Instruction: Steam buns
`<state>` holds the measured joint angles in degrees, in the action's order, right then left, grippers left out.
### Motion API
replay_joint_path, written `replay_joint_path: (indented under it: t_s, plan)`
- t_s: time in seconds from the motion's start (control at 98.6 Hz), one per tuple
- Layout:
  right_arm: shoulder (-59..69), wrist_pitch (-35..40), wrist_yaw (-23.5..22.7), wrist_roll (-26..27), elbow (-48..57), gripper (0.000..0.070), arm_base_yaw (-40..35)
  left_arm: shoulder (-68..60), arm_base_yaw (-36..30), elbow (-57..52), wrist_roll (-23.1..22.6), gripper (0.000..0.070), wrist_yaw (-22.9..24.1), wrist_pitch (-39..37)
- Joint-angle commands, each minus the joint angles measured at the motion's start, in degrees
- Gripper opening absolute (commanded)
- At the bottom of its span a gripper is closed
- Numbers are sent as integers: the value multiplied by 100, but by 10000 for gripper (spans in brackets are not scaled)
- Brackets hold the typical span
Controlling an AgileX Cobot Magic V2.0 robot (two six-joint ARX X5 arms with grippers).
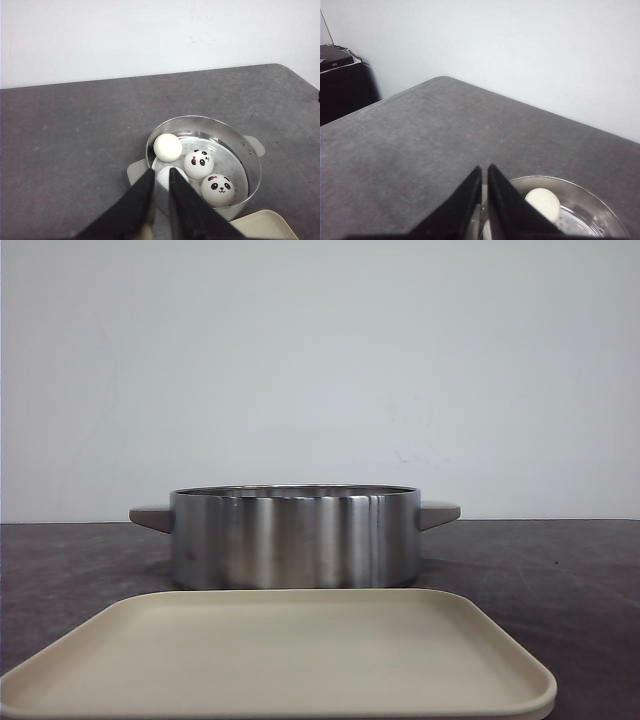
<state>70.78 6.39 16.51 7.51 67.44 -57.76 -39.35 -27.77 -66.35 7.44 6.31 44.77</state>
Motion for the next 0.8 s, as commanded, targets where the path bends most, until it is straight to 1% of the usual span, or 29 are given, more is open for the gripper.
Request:
replay_joint_path:
  t_s: [0.0, 0.03, 0.061, 0.101, 0.142, 0.254, 0.294, 0.335, 0.385, 0.426, 0.517, 0.568, 0.649, 0.72, 0.791]
  plan:
    - [4, -76, 9, -48, 114, 13, -50, -31, -15, -70, -48, 0, 33, -66]
    - [-33, -63, 9, -39, 114, 13, -17, -31, -15, -70, -48, 0, 33, -66]
    - [-76, 46, 42, 94, 114, 13, -2, -31, -15, -70, -48, 0, 33, -66]
    - [-140, 326, 129, 284, 111, 13, 31, -31, -15, -70, -48, 0, 33, -66]
    - [-249, 682, 223, 334, 111, 13, 107, -31, -15, -70, -48, 0, 33, -66]
    - [-581, 1705, 260, 278, 59, 13, 485, -31, -15, -70, -48, 0, 33, -66]
    - [-730, 1906, 260, 192, -44, 13, 675, -31, -15, -70, -48, 0, 33, -66]
    - [-922, 1932, 249, 72, -227, 13, 885, -31, -15, -70, -48, 0, 33, -66]
    - [-1198, 1799, 122, -127, -544, 13, 1156, -31, -15, -70, -48, 0, 33, -66]
    - [-1456, 1530, -57, -273, -876, 13, 1384, -31, -15, -70, -48, 0, 33, -66]
    - [-2138, 549, -538, -487, -1840, 13, 1919, -31, -15, -70, -48, 0, 33, -63]
    - [-2566, -48, -774, -518, -2437, 13, 2229, -31, -15, -70, -48, 0, 33, -66]
    - [-3268, -776, -979, -516, -3357, 13, 2736, -31, -15, -70, -48, 0, 33, -66]
    - [-3888, -1062, -1075, -514, -4061, 13, 3182, -31, -15, -70, -48, 0, 33, -66]
    - [-4509, -1043, -1064, -509, -4634, 13, 3571, -31, -15, -70, -48, 0, 33, -66]
